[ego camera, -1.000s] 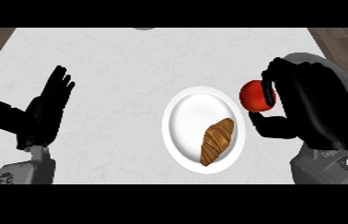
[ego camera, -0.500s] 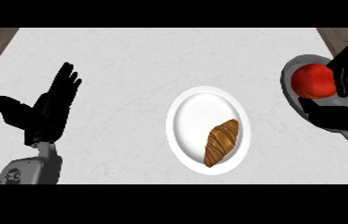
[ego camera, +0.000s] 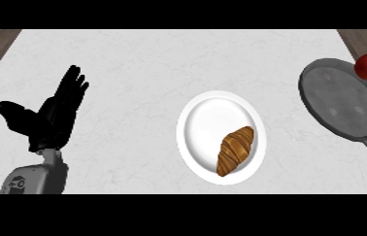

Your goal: Pick the tomato from the plate and place it in the pan

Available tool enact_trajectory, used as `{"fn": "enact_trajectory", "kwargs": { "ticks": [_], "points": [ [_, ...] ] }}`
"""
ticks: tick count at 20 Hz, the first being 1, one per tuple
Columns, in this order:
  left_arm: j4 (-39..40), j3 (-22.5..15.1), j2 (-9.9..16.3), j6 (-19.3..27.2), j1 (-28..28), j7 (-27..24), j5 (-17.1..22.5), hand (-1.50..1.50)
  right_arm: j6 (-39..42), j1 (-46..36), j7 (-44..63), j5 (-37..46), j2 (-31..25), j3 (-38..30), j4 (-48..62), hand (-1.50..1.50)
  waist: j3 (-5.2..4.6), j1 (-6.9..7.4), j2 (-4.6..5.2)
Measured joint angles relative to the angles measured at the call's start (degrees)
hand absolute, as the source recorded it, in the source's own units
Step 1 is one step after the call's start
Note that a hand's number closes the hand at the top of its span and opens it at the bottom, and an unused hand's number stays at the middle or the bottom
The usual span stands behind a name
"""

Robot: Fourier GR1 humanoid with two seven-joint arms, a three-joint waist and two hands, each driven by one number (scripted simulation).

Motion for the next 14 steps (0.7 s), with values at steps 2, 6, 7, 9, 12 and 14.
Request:
{"fn": "enact_trajectory", "kwargs": {
  "ticks": [2, 6, 7, 9, 12, 14],
  "points": [
    [-0.2, 0.3, 0.3, -0.3, 0.3, 0.2, 0.2, 0.00, -3.2, -0.6, -3.4, -0.8, -1.9, -1.3, 6.2, 1.50, 0.01, 0.11, 0.01],
    [-0.1, 0.4, 0.4, -0.2, -0.9, 1.1, 0.2, 0.00, -9.3, -2.1, -10.9, -2.1, -4.4, -2.0, 18.7, 1.50, 0.00, 0.30, 0.06],
    [0.9, 0.4, 0.3, -0.1, -1.5, 0.7, -0.1, 0.00, -10.3, -2.6, -12.6, -2.5, -5.0, -2.1, 21.5, 1.50, 0.01, 0.27, 0.07],
    [-0.2, 0.3, 0.3, -0.5, -0.8, 0.7, 0.2, 0.00, -13.7, -3.2, -16.1, -2.6, -5.2, -2.0, 27.6, 1.50, 0.02, 0.56, 0.12],
    [-1.4, 0.3, 0.5, -0.8, -0.1, 1.6, 0.5, 0.00, -18.1, -5.6, -20.6, -2.3, -7.0, -1.7, 37.4, 1.50, 0.03, 0.75, 0.14],
    [-1.1, 0.6, 0.5, -1.1, -0.2, 1.6, 0.8, 0.00, -21.2, -7.5, -22.3, -1.6, -7.9, -1.4, 43.7, 1.50, 0.01, 0.81, 0.17]
  ]
}}
